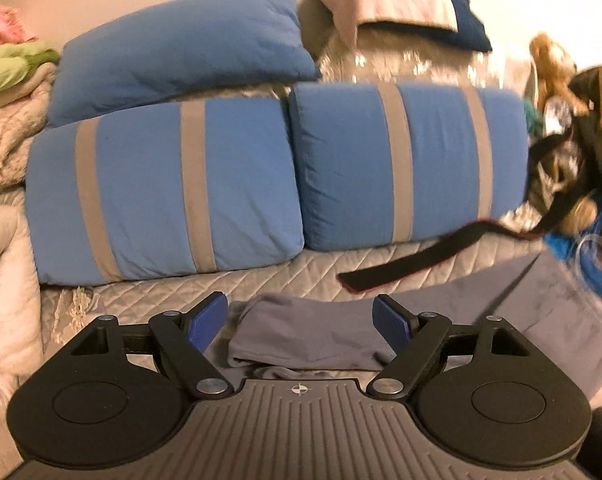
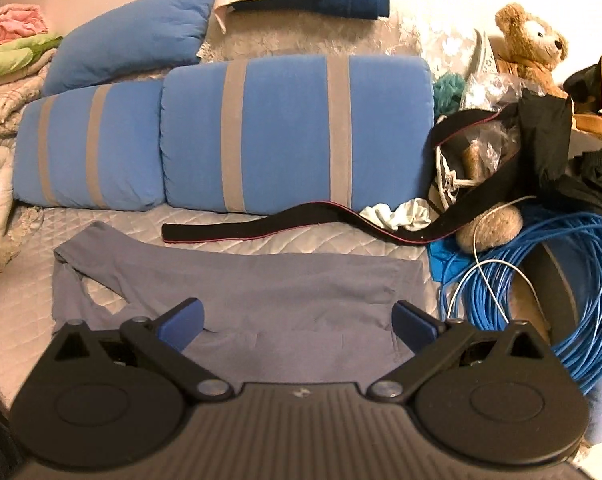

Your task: Fold clothes

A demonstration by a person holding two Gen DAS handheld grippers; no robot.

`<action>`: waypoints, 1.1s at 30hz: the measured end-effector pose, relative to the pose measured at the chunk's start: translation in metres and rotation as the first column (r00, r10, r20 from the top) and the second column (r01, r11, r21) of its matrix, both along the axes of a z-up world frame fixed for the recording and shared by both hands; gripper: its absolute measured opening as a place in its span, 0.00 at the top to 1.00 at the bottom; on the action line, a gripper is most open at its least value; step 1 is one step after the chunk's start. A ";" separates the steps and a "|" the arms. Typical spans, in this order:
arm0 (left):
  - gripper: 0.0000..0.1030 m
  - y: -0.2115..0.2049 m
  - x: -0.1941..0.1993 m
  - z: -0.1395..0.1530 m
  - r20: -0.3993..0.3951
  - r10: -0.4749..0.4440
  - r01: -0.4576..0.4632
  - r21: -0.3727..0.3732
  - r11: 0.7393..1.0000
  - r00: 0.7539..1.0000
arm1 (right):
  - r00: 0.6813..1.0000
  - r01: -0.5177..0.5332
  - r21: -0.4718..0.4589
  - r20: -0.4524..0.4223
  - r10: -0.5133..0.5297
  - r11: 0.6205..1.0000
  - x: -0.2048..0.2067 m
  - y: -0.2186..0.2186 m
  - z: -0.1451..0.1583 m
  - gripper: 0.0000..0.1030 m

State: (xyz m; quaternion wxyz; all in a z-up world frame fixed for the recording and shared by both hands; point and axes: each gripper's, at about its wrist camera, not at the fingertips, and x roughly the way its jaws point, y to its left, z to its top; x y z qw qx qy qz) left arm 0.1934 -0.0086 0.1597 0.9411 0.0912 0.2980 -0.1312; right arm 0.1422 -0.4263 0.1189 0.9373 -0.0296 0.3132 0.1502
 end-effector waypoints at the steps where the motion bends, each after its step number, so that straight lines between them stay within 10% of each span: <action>1: 0.23 0.000 -0.007 0.005 0.009 -0.002 0.002 -0.008 1.000 1.000 | 1.000 -0.007 -0.004 0.004 0.007 1.000 -0.002 0.000 0.003 0.00; 12: 0.23 -0.030 -0.099 -0.006 0.030 -0.067 0.068 -0.043 0.997 0.997 | 0.996 -0.084 -0.070 -0.001 0.084 0.994 -0.030 0.020 -0.031 0.00; 33: 0.23 -0.031 -0.094 -0.176 -0.231 -0.056 0.006 -0.211 0.977 0.971 | 0.998 -0.057 -0.102 0.022 0.060 0.993 -0.058 -0.013 -0.133 0.00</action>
